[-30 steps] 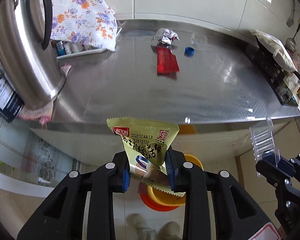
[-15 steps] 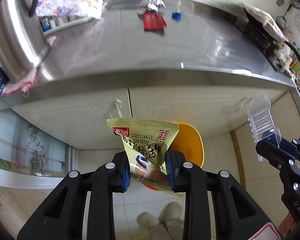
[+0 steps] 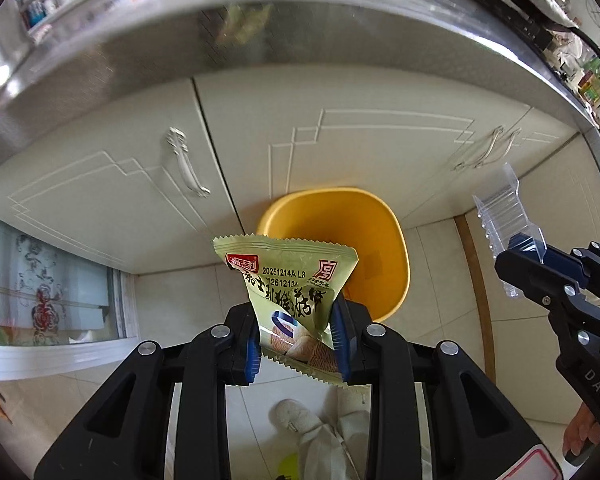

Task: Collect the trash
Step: 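Carry the snack packet and clear tray down over the yellow bin with both tools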

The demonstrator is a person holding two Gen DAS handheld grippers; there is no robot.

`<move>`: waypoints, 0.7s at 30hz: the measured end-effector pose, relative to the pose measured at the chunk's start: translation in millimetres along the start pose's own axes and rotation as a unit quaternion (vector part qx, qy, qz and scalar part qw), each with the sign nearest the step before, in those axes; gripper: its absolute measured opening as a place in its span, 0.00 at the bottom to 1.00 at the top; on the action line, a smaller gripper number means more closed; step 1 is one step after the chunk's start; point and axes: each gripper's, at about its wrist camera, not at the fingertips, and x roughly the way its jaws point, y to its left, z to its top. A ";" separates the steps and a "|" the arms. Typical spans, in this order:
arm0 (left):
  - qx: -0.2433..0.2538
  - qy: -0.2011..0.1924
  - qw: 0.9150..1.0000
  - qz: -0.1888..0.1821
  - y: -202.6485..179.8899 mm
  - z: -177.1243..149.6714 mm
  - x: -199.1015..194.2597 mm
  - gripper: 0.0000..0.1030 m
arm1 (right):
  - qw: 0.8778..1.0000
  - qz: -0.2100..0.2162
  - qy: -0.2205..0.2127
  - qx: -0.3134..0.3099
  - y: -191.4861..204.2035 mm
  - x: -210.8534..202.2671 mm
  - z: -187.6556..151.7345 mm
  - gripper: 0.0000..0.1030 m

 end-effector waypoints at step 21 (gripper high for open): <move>-0.003 0.051 0.999 0.015 -8.9 -0.9 69.6 0.28 | 0.999 0.006 0.038 0.004 -34.6 70.9 -4.3 0.15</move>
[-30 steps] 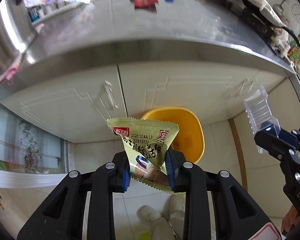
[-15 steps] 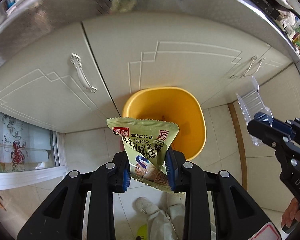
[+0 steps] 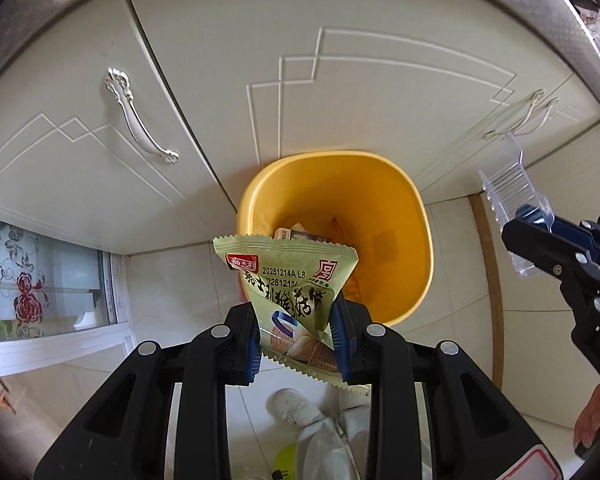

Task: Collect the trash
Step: 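Carry the snack packet and clear tray down over the yellow bin with both tools, then open both tools to drop the packet and tray into the bin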

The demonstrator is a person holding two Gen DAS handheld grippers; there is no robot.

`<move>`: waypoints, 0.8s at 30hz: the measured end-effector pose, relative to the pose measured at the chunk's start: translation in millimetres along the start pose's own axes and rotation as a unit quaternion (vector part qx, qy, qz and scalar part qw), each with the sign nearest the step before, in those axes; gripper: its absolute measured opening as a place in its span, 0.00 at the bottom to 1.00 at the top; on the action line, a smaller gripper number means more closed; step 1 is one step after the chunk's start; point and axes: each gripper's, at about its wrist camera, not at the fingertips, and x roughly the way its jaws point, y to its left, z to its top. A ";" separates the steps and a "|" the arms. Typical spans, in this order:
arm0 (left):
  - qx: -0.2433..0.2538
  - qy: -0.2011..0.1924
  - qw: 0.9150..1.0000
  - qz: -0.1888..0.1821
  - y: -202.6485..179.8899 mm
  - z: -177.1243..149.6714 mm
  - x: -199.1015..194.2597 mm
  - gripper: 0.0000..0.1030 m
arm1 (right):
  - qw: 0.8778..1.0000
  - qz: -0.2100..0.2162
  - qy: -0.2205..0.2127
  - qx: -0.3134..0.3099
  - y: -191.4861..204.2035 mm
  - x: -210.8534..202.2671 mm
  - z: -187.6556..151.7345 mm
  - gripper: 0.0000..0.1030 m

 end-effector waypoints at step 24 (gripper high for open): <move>-0.007 0.039 0.999 0.006 -7.0 3.0 63.8 0.29 | 0.999 0.033 0.042 -0.008 -20.5 74.8 -2.9 0.15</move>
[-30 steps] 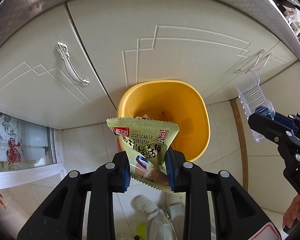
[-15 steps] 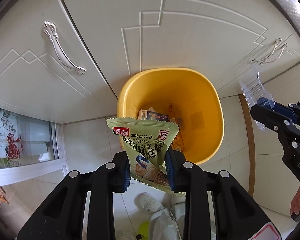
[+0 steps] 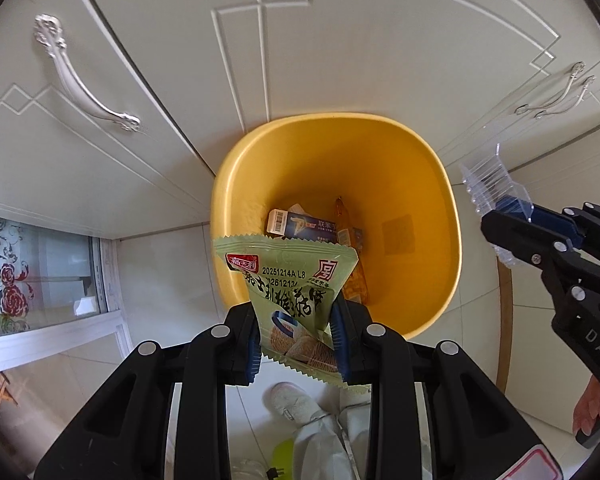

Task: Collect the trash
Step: 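Open both tools to drop the packet and tray into the bin, then raise both open tools back up toward the counter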

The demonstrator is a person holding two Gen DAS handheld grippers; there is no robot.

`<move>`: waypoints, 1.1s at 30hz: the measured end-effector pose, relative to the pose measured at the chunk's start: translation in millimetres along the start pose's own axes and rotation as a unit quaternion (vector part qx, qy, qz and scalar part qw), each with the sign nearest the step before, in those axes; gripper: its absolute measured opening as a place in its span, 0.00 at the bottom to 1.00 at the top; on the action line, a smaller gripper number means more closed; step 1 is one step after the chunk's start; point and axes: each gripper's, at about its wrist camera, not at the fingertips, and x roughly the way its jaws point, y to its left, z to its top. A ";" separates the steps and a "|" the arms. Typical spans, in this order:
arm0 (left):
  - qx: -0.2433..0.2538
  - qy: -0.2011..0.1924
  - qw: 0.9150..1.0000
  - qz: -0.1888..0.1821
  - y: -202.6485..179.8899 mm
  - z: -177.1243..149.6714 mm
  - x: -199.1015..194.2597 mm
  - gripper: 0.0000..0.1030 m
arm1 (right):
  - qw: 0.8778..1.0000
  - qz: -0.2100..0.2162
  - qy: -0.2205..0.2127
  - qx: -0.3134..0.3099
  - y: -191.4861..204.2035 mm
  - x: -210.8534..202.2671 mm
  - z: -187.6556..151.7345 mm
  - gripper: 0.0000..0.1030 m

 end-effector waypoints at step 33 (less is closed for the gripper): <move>-0.021 -0.022 1.000 -0.004 9.8 -5.0 -40.8 0.67 | 0.999 -0.020 -0.027 0.011 7.5 -30.7 8.8 0.55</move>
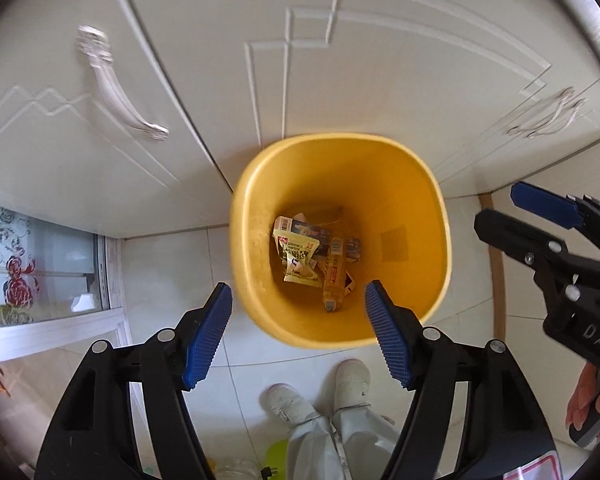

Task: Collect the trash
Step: 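Raise both open tools back up toward the counter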

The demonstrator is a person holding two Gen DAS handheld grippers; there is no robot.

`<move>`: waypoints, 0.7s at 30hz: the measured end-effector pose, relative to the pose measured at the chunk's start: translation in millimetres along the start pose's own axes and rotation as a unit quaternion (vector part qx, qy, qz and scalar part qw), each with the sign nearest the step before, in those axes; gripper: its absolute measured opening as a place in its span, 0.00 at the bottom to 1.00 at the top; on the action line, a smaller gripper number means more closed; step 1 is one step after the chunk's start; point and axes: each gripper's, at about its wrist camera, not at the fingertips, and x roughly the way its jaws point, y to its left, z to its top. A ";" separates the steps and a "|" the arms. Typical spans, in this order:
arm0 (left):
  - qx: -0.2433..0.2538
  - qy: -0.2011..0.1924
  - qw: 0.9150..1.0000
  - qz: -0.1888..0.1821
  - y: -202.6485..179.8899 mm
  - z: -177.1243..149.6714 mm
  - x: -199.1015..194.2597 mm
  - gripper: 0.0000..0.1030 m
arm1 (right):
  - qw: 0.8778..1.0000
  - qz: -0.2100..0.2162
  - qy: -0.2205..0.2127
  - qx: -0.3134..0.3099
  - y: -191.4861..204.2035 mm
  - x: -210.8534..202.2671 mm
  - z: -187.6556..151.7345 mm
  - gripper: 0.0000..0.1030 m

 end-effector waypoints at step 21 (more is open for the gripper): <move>0.032 -0.173 0.984 0.019 7.7 -15.3 -201.8 0.68 | 0.981 -0.099 -0.165 -0.031 76.8 -216.5 -2.4 0.55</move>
